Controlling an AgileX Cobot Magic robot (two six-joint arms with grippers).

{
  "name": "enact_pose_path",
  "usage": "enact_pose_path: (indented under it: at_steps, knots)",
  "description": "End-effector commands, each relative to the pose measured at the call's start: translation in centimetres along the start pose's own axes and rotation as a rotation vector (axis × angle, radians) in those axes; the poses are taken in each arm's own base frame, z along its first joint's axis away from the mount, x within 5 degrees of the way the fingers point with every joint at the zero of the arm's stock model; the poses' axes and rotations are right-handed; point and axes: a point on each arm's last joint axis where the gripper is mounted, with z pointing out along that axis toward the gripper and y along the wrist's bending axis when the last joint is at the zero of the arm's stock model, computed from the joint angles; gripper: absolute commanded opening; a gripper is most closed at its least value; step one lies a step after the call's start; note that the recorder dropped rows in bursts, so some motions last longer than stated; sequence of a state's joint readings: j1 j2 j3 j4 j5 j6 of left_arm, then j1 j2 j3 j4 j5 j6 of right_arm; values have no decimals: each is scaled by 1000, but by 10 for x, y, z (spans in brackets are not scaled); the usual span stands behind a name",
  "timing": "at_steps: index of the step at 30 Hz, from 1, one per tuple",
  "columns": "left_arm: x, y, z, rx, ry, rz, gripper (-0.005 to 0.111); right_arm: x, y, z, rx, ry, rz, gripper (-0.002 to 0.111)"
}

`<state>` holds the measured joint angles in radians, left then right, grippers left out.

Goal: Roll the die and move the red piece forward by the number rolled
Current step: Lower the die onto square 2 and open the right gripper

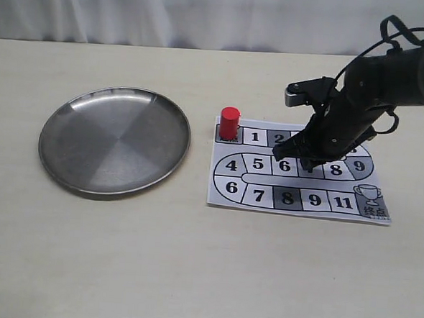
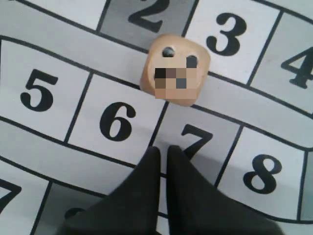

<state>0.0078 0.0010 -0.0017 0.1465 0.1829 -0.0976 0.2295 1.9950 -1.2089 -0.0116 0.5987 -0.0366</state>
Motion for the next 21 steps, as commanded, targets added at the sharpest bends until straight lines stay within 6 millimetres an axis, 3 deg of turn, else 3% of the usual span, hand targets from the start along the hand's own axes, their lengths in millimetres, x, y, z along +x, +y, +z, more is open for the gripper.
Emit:
enact_pose_path:
  at_steps: [1, 13, 21]
  knots:
    - [0, -1, 0, 10, -9, -2, 0, -1, -2, 0, 1, -16, 0, 4]
    - [0, -1, 0, 10, -9, -2, 0, -3, -2, -6, 1, -13, -10, 4]
    - [0, -1, 0, 10, -9, -2, 0, -25, 1, -71, -42, -108, -20, 4]
